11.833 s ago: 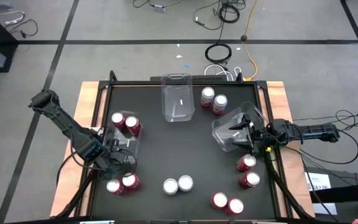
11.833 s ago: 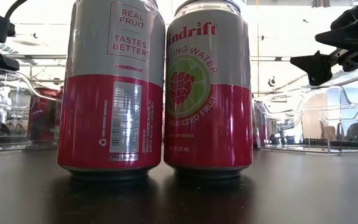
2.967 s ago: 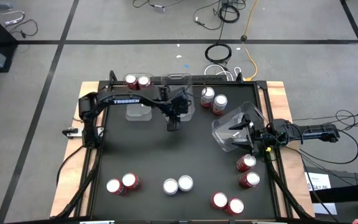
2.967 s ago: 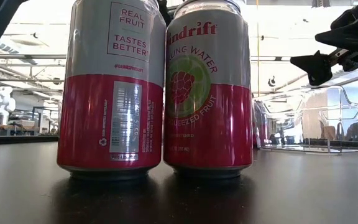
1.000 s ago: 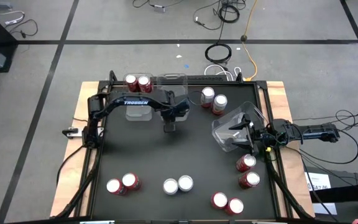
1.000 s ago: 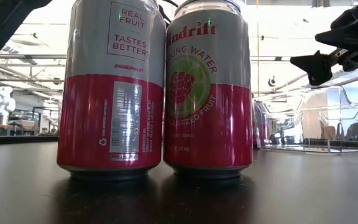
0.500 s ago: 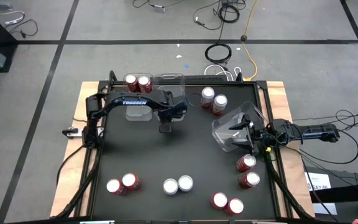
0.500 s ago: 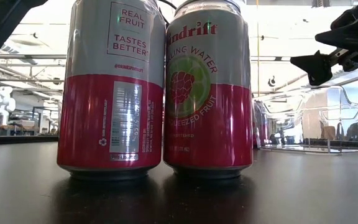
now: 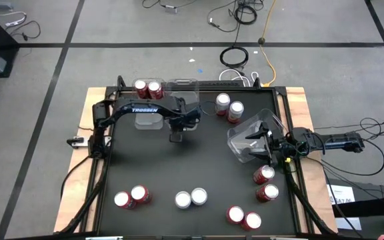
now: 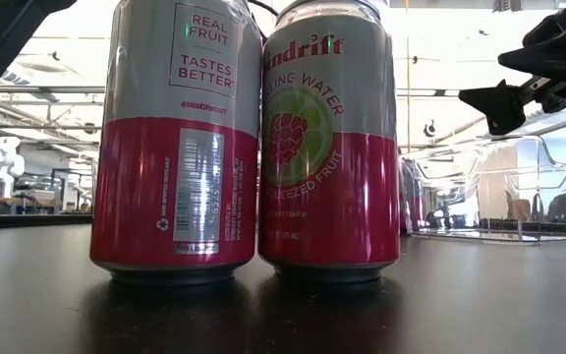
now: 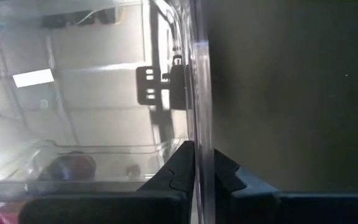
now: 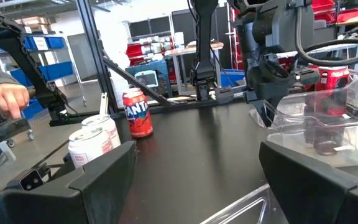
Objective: Sort soda cans
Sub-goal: Adjust the middle transparent bin
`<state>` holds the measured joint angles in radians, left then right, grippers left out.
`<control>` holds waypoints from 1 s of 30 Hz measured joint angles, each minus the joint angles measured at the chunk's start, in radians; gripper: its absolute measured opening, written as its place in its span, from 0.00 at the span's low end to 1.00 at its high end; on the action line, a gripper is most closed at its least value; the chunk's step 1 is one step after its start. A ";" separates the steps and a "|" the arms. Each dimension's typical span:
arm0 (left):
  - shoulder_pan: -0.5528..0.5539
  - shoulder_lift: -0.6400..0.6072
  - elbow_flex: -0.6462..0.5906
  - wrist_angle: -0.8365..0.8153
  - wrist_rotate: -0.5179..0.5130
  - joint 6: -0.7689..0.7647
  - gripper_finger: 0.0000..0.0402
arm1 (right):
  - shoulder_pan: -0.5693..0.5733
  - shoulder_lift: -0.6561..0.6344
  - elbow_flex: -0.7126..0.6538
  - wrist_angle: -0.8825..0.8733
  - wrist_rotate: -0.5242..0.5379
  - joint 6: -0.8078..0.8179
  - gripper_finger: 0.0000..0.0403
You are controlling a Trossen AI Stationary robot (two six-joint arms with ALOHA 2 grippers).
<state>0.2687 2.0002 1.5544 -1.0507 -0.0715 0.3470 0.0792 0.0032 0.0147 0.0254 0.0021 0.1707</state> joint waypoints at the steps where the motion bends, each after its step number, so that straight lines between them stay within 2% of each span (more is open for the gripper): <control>1: 0.000 0.002 -0.001 0.000 0.000 0.001 0.06 | 0.000 0.000 0.000 0.000 0.000 0.000 0.83; 23: 0.002 0.003 0.000 0.021 -0.011 -0.026 0.07 | 0.000 0.000 0.000 0.000 0.000 0.000 0.83; 30: 0.002 0.001 0.000 0.019 -0.012 -0.026 0.15 | 0.000 0.000 0.000 0.000 0.000 0.000 0.83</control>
<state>0.2703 2.0014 1.5547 -1.0318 -0.0840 0.3206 0.0792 0.0031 0.0147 0.0254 0.0021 0.1708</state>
